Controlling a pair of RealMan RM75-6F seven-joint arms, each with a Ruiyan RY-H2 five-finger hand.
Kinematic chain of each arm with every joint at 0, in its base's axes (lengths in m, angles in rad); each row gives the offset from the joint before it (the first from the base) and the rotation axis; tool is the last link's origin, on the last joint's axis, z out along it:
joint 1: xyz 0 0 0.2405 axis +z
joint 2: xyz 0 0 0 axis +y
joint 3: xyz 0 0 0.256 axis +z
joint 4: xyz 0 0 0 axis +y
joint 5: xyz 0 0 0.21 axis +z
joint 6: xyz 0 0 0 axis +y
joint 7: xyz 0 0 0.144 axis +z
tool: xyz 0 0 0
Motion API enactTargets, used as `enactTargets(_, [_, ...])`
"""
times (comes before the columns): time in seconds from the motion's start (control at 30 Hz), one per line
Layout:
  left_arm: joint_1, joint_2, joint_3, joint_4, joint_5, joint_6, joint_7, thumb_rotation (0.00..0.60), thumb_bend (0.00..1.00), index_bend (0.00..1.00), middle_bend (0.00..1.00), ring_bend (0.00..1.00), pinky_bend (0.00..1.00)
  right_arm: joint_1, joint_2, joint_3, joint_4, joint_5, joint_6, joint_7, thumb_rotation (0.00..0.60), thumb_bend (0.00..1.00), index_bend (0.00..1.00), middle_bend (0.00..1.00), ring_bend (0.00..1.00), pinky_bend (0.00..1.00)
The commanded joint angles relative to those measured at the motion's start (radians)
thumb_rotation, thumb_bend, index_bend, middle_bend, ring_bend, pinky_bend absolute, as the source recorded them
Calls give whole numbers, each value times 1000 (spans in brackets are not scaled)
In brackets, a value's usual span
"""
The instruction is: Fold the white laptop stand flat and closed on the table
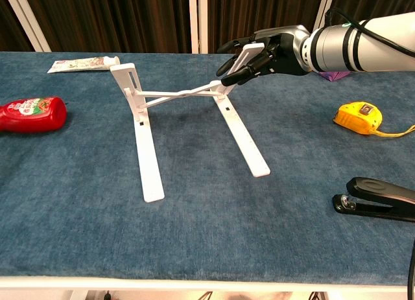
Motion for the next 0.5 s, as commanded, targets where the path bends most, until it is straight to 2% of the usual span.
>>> enactTargets(0.03, [0,-1,0,0,2,1,0,600,63,136,85,25,126,-18,26,-14,-37,-27,-1,8,600,12,150,291,207,198])
enactTargets(0.33, [-2,0,4,-4,22,9,-1,600,63,136,86,26,126,-106,155,-37,-200,-94,27,79,600,11,184,311,224,199])
enactTargets(0.5, [-15,2,7,-15,42,0,0,600,63,136,85,25,126,-145,209,-60,-257,-133,62,116,600,10,184,313,224,199])
